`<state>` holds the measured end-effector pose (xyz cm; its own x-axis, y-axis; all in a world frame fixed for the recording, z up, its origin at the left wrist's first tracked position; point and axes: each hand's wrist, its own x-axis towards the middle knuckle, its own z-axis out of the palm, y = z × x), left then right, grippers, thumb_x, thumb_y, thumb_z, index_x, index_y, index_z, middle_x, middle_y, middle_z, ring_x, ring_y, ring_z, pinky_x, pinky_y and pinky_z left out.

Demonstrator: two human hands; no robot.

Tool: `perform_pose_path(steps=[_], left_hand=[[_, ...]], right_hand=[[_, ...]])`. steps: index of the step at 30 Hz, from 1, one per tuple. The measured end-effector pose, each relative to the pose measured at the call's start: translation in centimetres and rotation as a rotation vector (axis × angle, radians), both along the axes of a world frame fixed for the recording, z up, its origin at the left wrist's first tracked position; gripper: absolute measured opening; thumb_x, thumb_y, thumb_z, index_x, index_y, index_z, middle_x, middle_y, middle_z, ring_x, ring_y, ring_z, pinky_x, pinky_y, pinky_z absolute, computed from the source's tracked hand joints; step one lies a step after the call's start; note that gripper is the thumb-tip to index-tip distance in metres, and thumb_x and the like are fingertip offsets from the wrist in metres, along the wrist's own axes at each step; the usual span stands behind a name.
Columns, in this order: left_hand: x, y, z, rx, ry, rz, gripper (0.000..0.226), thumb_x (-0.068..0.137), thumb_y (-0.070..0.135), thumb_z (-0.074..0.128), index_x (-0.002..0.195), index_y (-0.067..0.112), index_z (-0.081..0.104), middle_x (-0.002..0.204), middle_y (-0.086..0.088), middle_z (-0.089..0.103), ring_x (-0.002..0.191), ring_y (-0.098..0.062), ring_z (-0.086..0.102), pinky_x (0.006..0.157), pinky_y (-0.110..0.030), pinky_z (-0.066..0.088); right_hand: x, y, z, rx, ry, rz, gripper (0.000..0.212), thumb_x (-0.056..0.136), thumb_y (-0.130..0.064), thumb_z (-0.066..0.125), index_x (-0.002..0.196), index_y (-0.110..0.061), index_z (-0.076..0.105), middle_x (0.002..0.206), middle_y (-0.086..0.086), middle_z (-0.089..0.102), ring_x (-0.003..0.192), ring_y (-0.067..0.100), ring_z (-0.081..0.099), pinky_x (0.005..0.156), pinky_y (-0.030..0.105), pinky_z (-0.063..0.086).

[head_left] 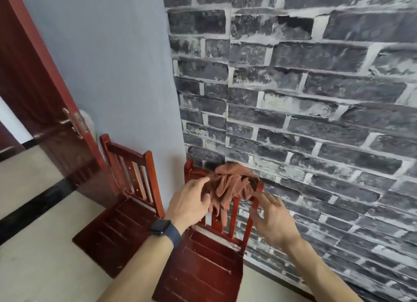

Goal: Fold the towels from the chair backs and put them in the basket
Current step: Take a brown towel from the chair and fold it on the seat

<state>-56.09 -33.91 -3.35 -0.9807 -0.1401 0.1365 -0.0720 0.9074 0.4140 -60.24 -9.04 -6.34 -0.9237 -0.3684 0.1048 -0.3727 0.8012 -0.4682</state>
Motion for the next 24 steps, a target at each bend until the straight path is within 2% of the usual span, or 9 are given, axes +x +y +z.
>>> perform_pose_path(steps=[2,4,8,11,14,16,19,22,24], left_hand=[[-4.2,-0.2,-0.5,-0.003,-0.045,-0.011,0.05,0.097,0.036,0.048,0.146,0.034,0.038,0.14,0.0,0.055,0.125,-0.022,0.054,0.098,-0.037,0.049],[-7.8,-0.5,-1.4,-0.001,-0.084,-0.007,0.05,0.097,0.036,0.048,0.146,0.033,0.038,0.142,-0.001,0.053,0.125,-0.024,0.054,0.097,-0.038,0.049],[-12.9,-0.7,-4.0,-0.023,-0.164,-0.029,0.053,0.095,0.037,0.05,0.147,0.031,0.038,0.141,-0.002,0.051,0.127,-0.023,0.05,0.095,-0.038,0.048],[-16.0,-0.7,-6.0,-0.042,-0.217,-0.053,0.061,0.095,0.04,0.053,0.15,0.026,0.033,0.149,-0.005,0.043,0.133,-0.025,0.045,0.101,-0.039,0.045],[-18.7,-0.3,-7.8,-0.058,-0.237,-0.092,0.072,0.092,0.047,0.054,0.154,0.023,0.025,0.156,-0.008,0.033,0.14,-0.028,0.037,0.108,-0.04,0.04],[-20.3,-0.1,-9.0,-0.066,-0.257,-0.137,0.082,0.088,0.054,0.057,0.155,0.022,0.022,0.156,-0.01,0.033,0.141,-0.029,0.036,0.111,-0.04,0.037],[-22.0,0.4,-10.3,-0.159,-0.3,-0.233,0.085,0.084,0.064,0.059,0.152,0.022,0.029,0.144,-0.008,0.051,0.13,-0.029,0.049,0.104,-0.042,0.044],[-22.7,0.1,-10.8,-0.151,-0.172,-0.286,0.049,0.089,0.056,0.059,0.127,0.026,0.057,0.116,-0.004,0.065,0.108,-0.028,0.062,0.082,-0.038,0.051],[-22.7,-0.7,-10.0,-0.043,-0.11,-0.295,0.026,0.092,0.044,0.061,0.112,0.028,0.064,0.106,-0.001,0.067,0.099,-0.027,0.065,0.073,-0.036,0.052]], right_hand=[[-4.1,-0.7,-1.4,0.038,-0.01,-0.007,0.052,0.097,-0.039,0.052,0.147,-0.025,0.044,0.153,0.002,0.047,0.139,0.027,0.042,0.111,0.039,0.041],[-7.7,-1.4,-3.1,0.092,-0.033,-0.017,0.058,0.099,-0.044,0.046,0.153,-0.026,0.034,0.162,0.001,0.033,0.147,0.028,0.032,0.116,0.044,0.037],[-12.1,-2.1,-7.6,0.236,-0.143,-0.027,0.075,0.101,-0.054,0.027,0.161,-0.019,-0.003,0.167,-0.004,-0.011,0.154,0.017,-0.01,0.126,0.049,0.009],[-12.3,-2.6,-10.9,0.363,-0.19,0.003,0.076,0.102,-0.046,0.03,0.16,-0.012,-0.005,0.165,0.001,-0.025,0.15,0.018,-0.028,0.126,0.052,0.002],[-11.3,-3.1,-12.9,0.313,-0.115,-0.061,0.077,0.101,-0.048,0.032,0.16,-0.01,-0.001,0.165,-0.002,-0.026,0.149,0.017,-0.03,0.126,0.051,0.007],[-11.1,-3.5,-13.4,0.287,-0.085,-0.105,0.079,0.098,-0.052,0.027,0.16,-0.011,-0.002,0.166,-0.003,-0.024,0.15,0.015,-0.028,0.126,0.048,0.009],[-11.1,-4.2,-13.9,0.271,-0.069,-0.16,0.083,0.094,-0.057,0.024,0.159,-0.014,-0.004,0.166,-0.005,-0.022,0.152,0.014,-0.024,0.124,0.043,0.007],[-11.1,-4.3,-13.5,0.176,-0.074,-0.148,0.086,0.092,-0.052,0.039,0.16,-0.016,0.0,0.168,-0.003,-0.012,0.152,0.013,-0.021,0.125,0.039,0.008],[-11.2,-4.3,-12.3,0.063,-0.112,-0.165,0.093,0.087,-0.044,0.052,0.161,-0.014,0.005,0.168,-0.002,0.0,0.153,0.01,-0.017,0.126,0.035,0.011]])
